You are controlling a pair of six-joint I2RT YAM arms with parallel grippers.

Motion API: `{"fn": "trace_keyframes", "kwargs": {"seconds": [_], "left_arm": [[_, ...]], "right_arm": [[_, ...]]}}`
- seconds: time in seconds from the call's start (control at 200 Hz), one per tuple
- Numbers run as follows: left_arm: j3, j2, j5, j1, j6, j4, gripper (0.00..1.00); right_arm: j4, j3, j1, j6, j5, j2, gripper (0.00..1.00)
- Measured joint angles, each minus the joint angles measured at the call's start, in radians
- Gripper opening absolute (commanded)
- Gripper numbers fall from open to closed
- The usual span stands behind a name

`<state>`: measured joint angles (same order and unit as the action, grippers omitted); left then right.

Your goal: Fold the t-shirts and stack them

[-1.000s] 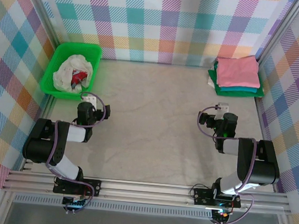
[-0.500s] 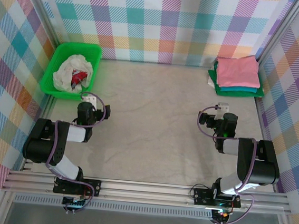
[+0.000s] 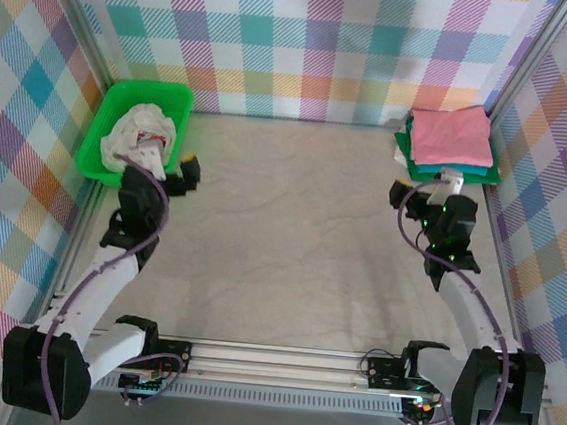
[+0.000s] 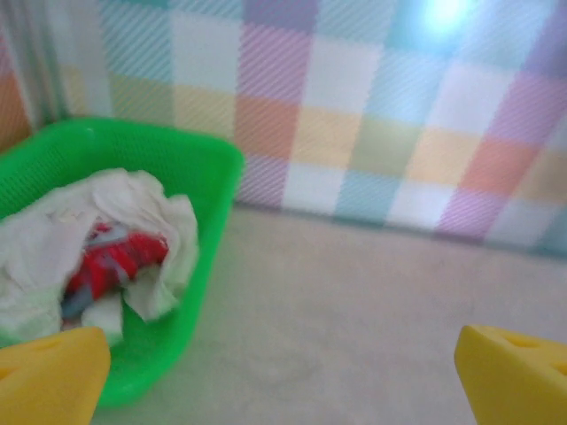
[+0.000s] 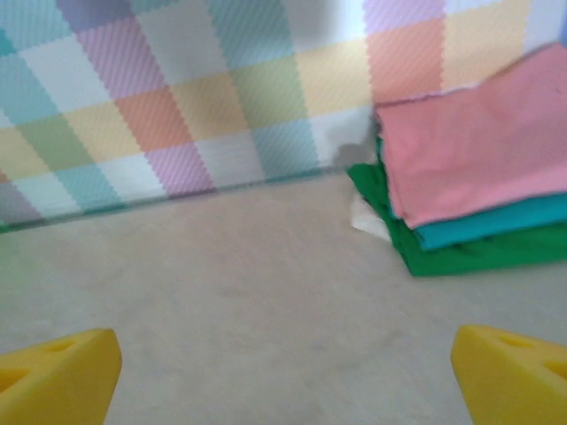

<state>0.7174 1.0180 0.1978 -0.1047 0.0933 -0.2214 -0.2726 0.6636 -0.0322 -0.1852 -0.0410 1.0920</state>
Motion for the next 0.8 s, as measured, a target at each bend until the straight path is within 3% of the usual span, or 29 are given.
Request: {"fn": "trace_keyframes", "kwargs": {"seconds": [0.155,0.35,0.57,0.8], "left_arm": [[0.401,0.254,0.006,0.144,0.084,0.22,1.0],[0.912,0.696,-0.003,0.182,0.097,0.556,1.0],[1.369,1.098,0.006,0.24,0.099,0.844,1.0],[1.611,1.342,0.005,0.298,0.106,0.986,1.0]], "right_arm": [[0.195,0.275,-0.09,-0.014,-0.017,0.134,0.92],[0.378,0.446,-0.212,-0.009,0.014,0.277,0.91],[0.476,0.461,-0.258,-0.015,0.014,0.299,0.91],[0.523,0.407,-0.264,-0.018,0.014,0.248,0.91]]}}
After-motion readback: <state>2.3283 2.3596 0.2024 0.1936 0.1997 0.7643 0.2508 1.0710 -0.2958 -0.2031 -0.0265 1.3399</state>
